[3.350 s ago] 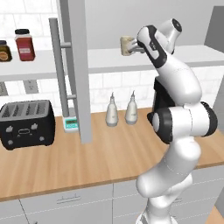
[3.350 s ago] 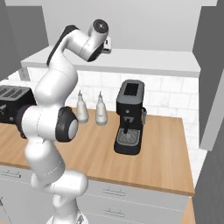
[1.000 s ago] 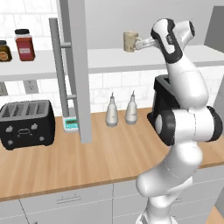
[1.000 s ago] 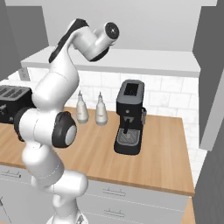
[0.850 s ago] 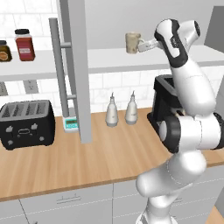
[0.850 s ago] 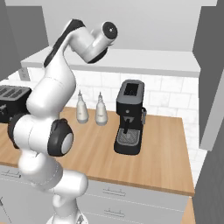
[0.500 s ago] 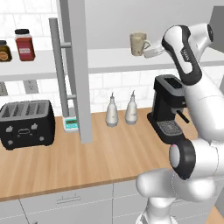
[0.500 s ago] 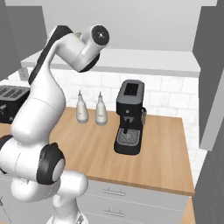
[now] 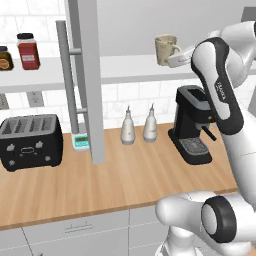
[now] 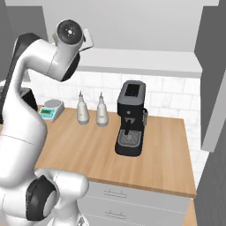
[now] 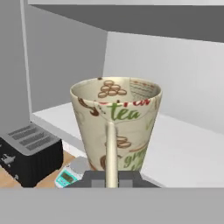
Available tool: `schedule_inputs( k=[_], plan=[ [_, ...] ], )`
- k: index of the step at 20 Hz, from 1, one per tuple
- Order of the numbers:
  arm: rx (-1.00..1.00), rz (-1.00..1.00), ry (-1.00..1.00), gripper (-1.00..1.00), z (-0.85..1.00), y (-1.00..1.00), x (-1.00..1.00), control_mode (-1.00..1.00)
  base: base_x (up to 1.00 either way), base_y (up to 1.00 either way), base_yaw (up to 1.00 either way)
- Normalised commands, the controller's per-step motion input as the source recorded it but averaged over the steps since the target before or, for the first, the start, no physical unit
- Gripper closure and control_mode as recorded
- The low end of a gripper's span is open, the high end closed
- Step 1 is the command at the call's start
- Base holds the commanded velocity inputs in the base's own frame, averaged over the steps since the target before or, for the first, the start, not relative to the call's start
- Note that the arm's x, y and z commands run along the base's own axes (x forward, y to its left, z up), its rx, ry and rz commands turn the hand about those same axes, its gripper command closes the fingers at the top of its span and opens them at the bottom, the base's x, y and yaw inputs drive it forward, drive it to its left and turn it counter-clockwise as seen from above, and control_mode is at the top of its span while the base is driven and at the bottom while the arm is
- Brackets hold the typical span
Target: Gather all objects into one cabinet and sort the glasses and bowls to opposite sides.
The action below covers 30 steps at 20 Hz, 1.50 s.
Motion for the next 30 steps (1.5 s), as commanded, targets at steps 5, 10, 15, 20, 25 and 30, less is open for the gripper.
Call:
schedule_inputs(
  k=[5, 10, 15, 20, 25, 30],
  plan=[
    [0.0, -0.07, 0.04, 1.0, -0.11, 0.07, -0.82, -1.0, 0.0, 0.0, 0.0],
    [0.0, 0.0, -0.01, 1.0, -0.21, 0.07, -0.76, -1.0, 0.0, 0.0, 0.0],
    [0.0, -0.06, 0.0, 1.0, -0.07, 0.02, -0.47, -1.0, 0.0, 0.0, 0.0],
    [0.0, -0.03, 0.0, 1.0, 0.0, 0.0, -0.25, -1.0, 0.0, 0.0, 0.0],
    [0.0, 0.0, 0.0, 1.0, 0.0, 0.0, -0.01, -1.0, 0.0, 0.0, 0.0],
    [0.0, 0.0, 0.0, 1.0, 0.0, 0.0, 0.0, -1.0, 0.0, 0.0, 0.0]
  ],
)
